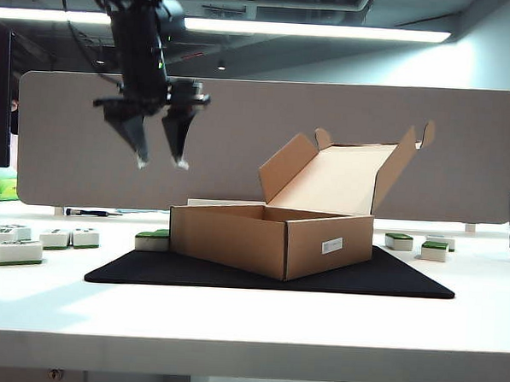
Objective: Pick up four mahjong tiles and put them into the paper box.
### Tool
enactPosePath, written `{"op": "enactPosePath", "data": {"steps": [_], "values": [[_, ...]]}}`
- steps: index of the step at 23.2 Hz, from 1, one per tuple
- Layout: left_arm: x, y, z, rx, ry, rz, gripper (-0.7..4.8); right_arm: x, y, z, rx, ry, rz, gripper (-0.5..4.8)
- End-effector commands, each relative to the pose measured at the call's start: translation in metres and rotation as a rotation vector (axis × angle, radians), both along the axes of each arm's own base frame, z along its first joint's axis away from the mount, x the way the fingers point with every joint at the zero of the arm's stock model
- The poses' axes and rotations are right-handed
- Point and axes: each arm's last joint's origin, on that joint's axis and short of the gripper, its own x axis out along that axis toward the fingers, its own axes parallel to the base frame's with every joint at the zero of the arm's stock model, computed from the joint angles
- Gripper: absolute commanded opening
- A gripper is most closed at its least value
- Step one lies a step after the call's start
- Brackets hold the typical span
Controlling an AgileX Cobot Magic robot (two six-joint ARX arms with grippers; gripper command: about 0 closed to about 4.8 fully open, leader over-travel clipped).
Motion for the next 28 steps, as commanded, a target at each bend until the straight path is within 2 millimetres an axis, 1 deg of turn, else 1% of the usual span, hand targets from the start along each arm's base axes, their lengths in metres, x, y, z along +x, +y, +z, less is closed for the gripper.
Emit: {"op": "enactPosePath", "data": {"steps": [1, 3, 6, 8, 15, 20, 23, 28], "values": [[0.002, 0.002, -0.015, 0.019, 0.030, 0.008, 2.86, -0.003, 0.000, 0.000, -0.001, -0.026, -0.001, -0.01], [0.002, 0.004, -0.025, 0.043, 0.054, 0.018, 2.86, -0.003, 0.000, 0.000, -0.002, -0.027, -0.001, -0.01], [0.000, 0.005, -0.051, 0.077, 0.137, 0.022, 2.86, -0.003, 0.000, 0.001, -0.001, -0.033, 0.000, -0.01], [-0.001, 0.004, -0.055, 0.077, 0.153, 0.019, 2.86, -0.003, 0.000, 0.001, -0.001, -0.033, -0.001, -0.01], [-0.004, 0.001, -0.056, -0.014, 0.202, -0.026, 2.86, -0.003, 0.000, 0.001, -0.002, -0.034, -0.001, -0.01], [-0.007, -0.004, -0.056, -0.027, 0.213, -0.047, 2.86, -0.002, -0.001, 0.001, -0.009, -0.034, -0.026, -0.01], [-0.009, -0.012, -0.056, -0.027, 0.213, -0.065, 2.86, -0.002, -0.002, 0.001, -0.018, -0.034, -0.056, -0.01], [-0.013, -0.024, -0.056, -0.044, 0.222, -0.097, 2.86, -0.002, -0.002, 0.001, -0.018, -0.034, -0.058, -0.01]]}}
